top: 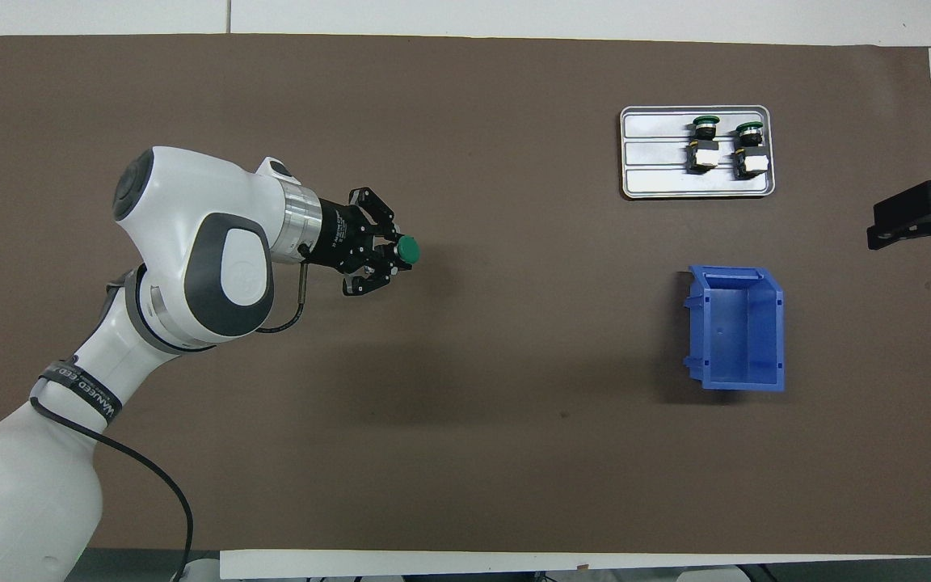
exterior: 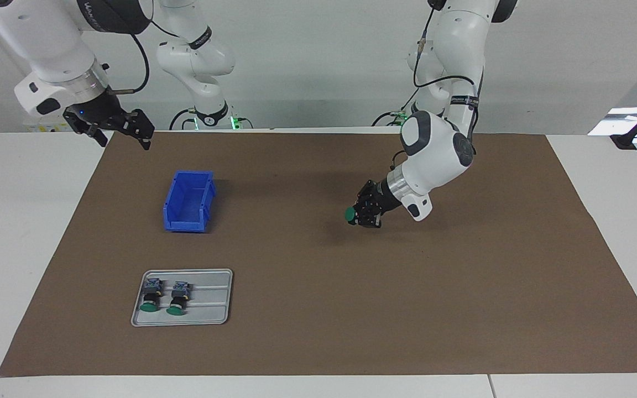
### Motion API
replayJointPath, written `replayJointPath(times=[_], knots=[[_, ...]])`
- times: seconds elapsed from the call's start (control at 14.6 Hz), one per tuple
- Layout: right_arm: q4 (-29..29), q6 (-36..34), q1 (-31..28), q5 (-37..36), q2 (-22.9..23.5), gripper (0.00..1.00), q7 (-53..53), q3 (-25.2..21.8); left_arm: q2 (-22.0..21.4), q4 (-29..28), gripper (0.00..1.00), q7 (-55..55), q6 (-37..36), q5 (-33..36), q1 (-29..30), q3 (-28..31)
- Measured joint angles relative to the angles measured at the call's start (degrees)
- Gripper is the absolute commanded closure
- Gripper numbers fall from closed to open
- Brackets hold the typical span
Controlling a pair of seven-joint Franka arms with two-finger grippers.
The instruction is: Place and press button with both arms
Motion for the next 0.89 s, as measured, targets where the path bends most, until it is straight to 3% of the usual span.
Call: replayJointPath(times=[0.55,0.89], knots=[[0.0,0.0,0.0,0.0,0.0,0.02,0.0,0.0,-3.0,-7.8,1.0,10.3,6.1,-16.5,0.9,0.0],[0.0,0.0,0.0,0.0,0.0,0.02,0.0,0.0,-5.4,-14.5,1.0,29.8,6.9,-31.8,2.8,0.1]])
